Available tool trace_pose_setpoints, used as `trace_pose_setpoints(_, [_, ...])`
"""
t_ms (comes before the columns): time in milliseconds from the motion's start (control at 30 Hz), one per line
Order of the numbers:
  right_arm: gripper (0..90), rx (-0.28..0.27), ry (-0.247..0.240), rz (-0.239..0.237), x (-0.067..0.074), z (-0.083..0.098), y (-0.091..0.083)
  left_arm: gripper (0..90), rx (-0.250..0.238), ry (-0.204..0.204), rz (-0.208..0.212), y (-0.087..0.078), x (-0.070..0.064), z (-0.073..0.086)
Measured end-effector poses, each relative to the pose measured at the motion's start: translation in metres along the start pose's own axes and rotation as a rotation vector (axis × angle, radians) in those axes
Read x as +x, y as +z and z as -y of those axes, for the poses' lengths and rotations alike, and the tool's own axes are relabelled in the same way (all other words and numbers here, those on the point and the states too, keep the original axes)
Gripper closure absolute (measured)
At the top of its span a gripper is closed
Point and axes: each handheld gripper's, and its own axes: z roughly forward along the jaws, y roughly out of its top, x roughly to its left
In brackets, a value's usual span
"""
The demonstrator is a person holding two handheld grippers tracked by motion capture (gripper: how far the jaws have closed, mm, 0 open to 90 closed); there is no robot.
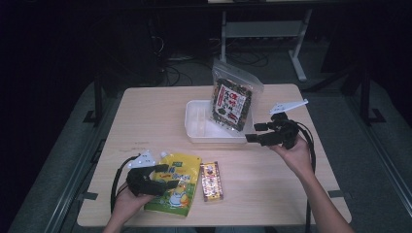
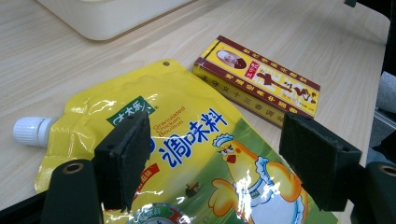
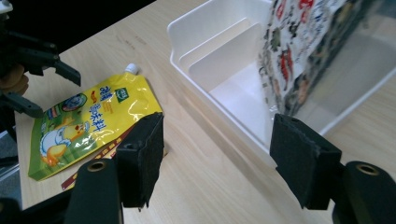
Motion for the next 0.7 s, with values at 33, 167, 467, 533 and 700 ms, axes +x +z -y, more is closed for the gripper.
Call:
trace_pose_setpoints(33, [34.1,0.003,-0.007,-0.005,0.004,0.001,0.003,24.6,0.000,-0.001,-0.001,0.000,0.000,0.000])
trace_pose_setpoints(167, [34.0,0.014,-0.017,-0.013,0.009,0.000,0.007,24.6,0.003,0.002,-0.001,0.000,0.000,0.000])
trace_pose_setpoints(467, [33.0,0.041,-0.063,-0.054,0.030,-0.007,0.025,24.6,0.002,0.004,-0.014,-0.003,0.002,0.001])
trace_pose_setpoints(533, [32.9,0.046,-0.071,-0.064,0.033,-0.008,0.029,24.6,0.005,0.003,-0.014,-0.003,0.002,0.001])
trace_pose_setpoints(700, [31.9,0.063,-0.074,-0.087,0.039,-0.010,0.038,24.6,0.011,0.003,-0.019,-0.003,0.003,0.002])
